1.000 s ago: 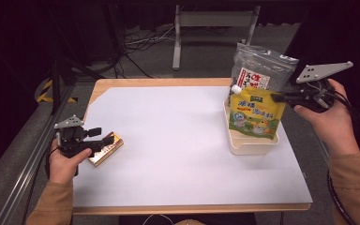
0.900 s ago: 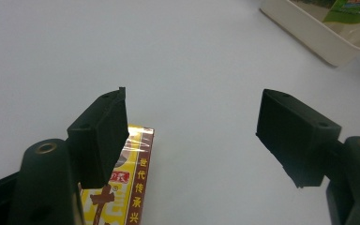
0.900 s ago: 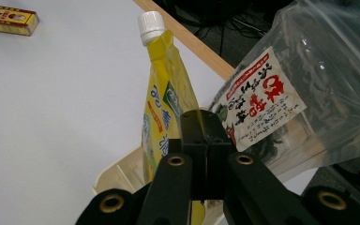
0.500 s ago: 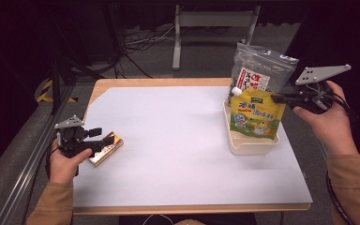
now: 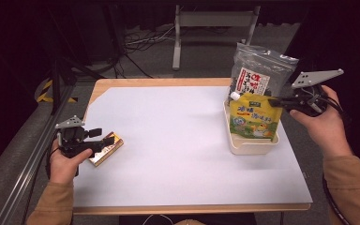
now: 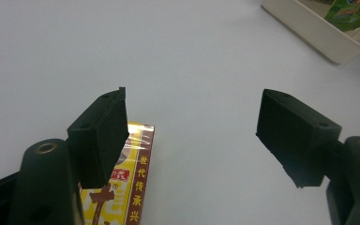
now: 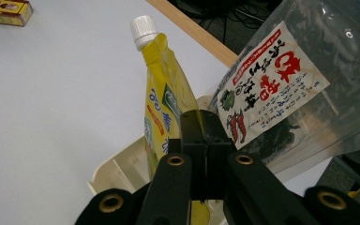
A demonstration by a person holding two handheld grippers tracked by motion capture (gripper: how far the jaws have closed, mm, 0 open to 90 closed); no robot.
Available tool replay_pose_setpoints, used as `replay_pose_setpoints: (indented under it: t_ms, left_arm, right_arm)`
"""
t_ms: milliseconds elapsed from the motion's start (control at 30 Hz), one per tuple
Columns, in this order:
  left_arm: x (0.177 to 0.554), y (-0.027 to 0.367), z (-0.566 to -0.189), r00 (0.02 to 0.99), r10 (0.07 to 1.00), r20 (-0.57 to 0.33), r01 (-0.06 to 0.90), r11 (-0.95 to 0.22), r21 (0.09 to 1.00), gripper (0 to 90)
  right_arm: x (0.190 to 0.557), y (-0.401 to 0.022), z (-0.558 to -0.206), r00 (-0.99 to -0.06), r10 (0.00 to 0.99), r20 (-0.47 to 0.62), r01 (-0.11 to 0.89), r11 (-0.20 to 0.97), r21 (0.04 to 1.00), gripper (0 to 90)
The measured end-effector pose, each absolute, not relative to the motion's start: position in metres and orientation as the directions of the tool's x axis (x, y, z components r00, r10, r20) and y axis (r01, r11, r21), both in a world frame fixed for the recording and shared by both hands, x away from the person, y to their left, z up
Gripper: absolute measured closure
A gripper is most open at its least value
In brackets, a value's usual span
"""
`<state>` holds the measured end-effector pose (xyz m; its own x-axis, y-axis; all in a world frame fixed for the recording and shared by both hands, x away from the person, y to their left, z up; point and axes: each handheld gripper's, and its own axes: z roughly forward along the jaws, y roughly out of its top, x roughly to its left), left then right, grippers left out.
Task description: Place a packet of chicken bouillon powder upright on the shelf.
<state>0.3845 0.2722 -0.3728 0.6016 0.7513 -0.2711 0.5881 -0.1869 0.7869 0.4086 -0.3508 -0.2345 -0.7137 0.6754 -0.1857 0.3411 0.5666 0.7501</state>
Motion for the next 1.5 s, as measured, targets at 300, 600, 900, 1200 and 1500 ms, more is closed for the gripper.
replay_pose_setpoints:
  t_ms: [300,600,900,1200,1500]
  left_arm:
    - [0.385,0.270,-0.374,0.607,0.749,-0.266,0.588,-0.197,0.784,26.0]
    - [0.384,0.267,-0.373,0.610,0.746,-0.267,0.591,-0.204,0.780,25.7]
    - [0.385,0.269,-0.374,0.605,0.749,-0.271,0.594,-0.198,0.779,25.7]
    - [0.385,0.268,-0.374,0.604,0.748,-0.275,0.596,-0.195,0.779,25.6]
    - [0.387,0.268,-0.373,0.595,0.760,-0.262,0.596,-0.199,0.778,23.2]
  right_arm:
    - [0.409,-0.354,-0.242,-0.709,0.688,-0.156,0.366,0.548,0.752,89.7]
    - [0.409,-0.358,-0.249,-0.706,0.693,-0.148,0.381,0.547,0.746,88.8]
    - [0.408,-0.363,-0.254,-0.694,0.706,-0.141,0.399,0.540,0.741,87.9]
    - [0.407,-0.370,-0.258,-0.680,0.720,-0.135,0.411,0.528,0.744,87.9]
    - [0.406,-0.366,-0.257,-0.680,0.718,-0.150,0.410,0.542,0.734,82.5]
